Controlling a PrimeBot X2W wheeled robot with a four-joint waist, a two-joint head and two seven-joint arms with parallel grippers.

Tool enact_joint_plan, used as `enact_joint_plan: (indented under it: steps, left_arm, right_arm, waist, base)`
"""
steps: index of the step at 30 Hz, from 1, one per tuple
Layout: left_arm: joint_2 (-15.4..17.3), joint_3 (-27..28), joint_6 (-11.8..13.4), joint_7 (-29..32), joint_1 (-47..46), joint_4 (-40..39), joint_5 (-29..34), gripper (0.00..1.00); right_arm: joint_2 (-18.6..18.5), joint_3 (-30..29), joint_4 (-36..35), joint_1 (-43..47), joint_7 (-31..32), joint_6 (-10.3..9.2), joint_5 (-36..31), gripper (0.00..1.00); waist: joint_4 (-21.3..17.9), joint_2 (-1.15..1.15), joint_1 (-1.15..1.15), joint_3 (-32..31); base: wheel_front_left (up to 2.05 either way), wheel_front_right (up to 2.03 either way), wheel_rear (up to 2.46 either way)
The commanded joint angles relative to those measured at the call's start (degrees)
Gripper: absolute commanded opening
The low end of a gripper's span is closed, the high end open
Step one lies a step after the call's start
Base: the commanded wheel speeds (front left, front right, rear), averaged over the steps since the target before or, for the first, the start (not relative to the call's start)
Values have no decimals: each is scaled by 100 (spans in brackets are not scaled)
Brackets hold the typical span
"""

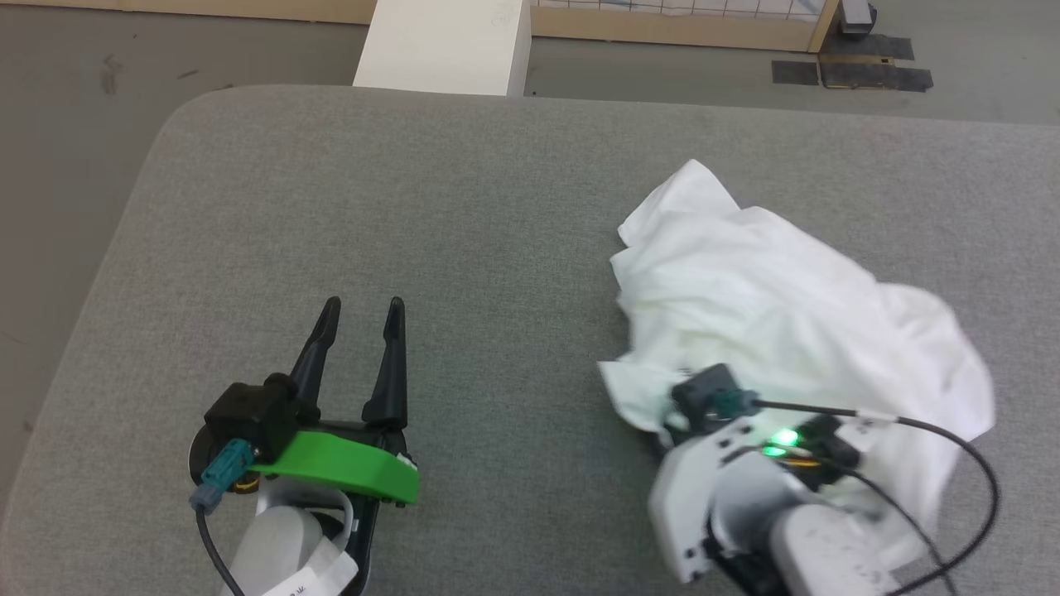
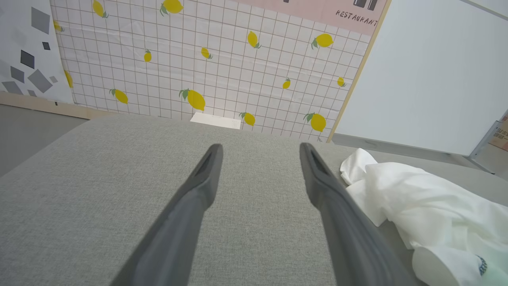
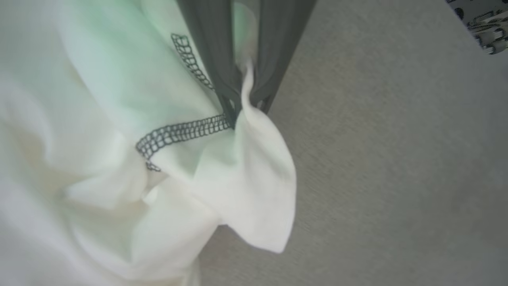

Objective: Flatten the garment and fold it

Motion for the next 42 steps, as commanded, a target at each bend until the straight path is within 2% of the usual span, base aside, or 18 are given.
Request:
enact_joint_plan:
  steps: [1, 4, 6, 7, 8, 11, 16, 20, 24, 27, 33, 42]
  left_arm:
    - [-11, 12, -15, -21, -84, 16, -36, 100]
    - [-11, 31, -10, -21, -83, 21, -41, 100]
    - [-11, 24, -8, -21, -84, 28, -44, 100]
    - [-11, 12, -8, -21, -84, 35, -46, 100]
    - [-11, -2, -8, -21, -82, 42, -48, 100]
    - [-11, -12, -4, -21, -53, 58, -43, 100]
    - [-12, 68, -4, -21, 76, 66, 12, 100]
    - [-12, 124, -10, -21, 164, 78, 90, 100]
    - [22, 18, -22, -21, 213, 213, 182, 100]
    - [102, -162, -29, 147, 212, 478, 223, 100]
    - [181, -384, -8, 1516, 159, 883, 96, 100]
    - [138, -548, 184, 3610, 45, 891, -309, 100]
  right_arm:
    - [55, 309, -63, -188, -135, -6, 244, 0]
    - [57, 1072, -87, -467, -296, -6, 627, 0]
    - [57, 1365, -11, -592, -328, -6, 812, 0]
    - [57, 1439, 11, -624, -349, -6, 882, 37]
    - [57, 1467, 21, -642, -378, -6, 958, 100]
    - [58, 1415, -83, -585, -493, -6, 1148, 100]
    - [-22, 825, -783, -182, -718, -6, 1150, 100]
    - [-10, -363, -1472, 331, -1201, -6, 810, 100]
    - [41, -1531, -1802, 752, -1779, -6, 355, 100]
    - [54, -1958, -1801, 1005, -1945, -6, 368, 100]
    - [57, -2128, -1789, 1208, -1994, -6, 545, 100]
    - [58, -1971, -1769, 1170, -2029, -6, 673, 100]
  waist:
    - [-5, 0, -1, -16]
    - [-23, 0, -1, -49]
    - [-21, 0, -1, -78]
    - [-14, 0, -1, -94]
    - [-9, 0, -1, -111]
    - [-22, 0, -1, -175]
    - [-138, 0, -1, -308]
    - [-264, 0, -1, -409]
    - [-397, 0, -1, -453]
    - [-471, 0, -1, -480]
    - [-649, 0, -1, -515]
    - [-807, 0, -1, -504]
  base:
    - [0, 0, 0]
    - [0, 0, 0]
    - [0, 0, 0]
    - [0, 0, 0]
    - [0, 0, 0]
    - [0, 0, 0]
    - [0, 0, 0]
    - [0, 0, 0]
    - [0, 0, 0]
    - [0, 0, 0]
    - [0, 0, 0]
    - [0, 0, 0]
